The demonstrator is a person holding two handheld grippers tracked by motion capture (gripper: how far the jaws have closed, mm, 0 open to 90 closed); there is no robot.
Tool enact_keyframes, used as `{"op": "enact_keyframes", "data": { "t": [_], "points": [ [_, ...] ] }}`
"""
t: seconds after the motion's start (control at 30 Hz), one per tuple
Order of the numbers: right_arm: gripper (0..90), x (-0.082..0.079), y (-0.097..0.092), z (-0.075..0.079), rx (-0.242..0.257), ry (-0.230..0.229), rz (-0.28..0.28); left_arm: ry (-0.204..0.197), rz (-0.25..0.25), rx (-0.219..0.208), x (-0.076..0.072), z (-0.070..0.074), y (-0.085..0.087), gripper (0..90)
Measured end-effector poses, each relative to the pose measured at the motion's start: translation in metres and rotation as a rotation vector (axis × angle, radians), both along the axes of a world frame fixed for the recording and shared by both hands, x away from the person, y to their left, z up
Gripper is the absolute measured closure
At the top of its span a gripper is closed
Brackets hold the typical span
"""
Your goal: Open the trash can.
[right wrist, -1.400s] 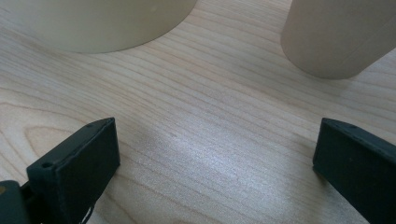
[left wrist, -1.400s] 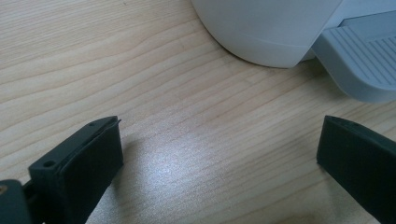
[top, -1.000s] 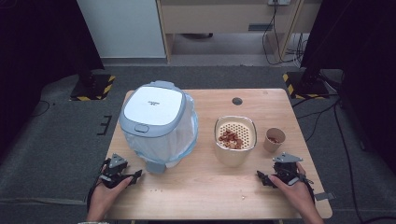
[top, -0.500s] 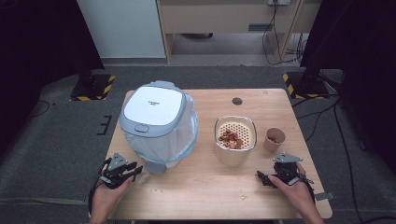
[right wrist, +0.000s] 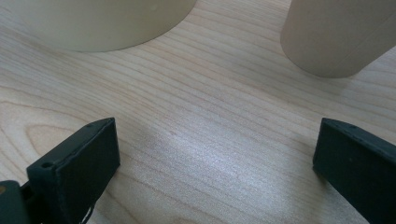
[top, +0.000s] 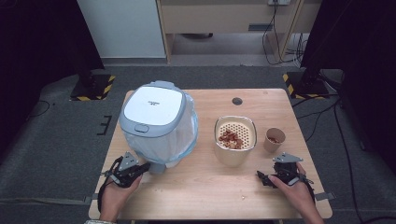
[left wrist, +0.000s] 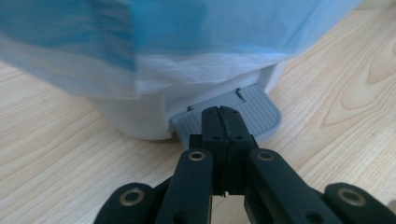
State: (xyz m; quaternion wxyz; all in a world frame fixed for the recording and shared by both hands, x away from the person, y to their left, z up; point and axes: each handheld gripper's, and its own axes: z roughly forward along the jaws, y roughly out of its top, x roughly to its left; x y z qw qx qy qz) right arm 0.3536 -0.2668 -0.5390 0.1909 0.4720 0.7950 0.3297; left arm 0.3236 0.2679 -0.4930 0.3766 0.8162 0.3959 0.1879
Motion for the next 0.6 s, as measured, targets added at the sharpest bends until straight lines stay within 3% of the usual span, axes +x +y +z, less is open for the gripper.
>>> {"op": "enact_keyframes", "data": {
  "t": [0.3, 0.6],
  "points": [
    [0.9, 0.000, 0.000, 0.000, 0.000, 0.000, 0.000, 0.005, -0.036, 0.043, 0.006, -0.006, -0.013, 90.0],
    [0.9, -0.001, 0.000, 0.000, 0.001, 0.002, -0.003, 0.018, 0.004, -0.004, 0.010, -0.012, -0.011, 90.0]
  ]
}}
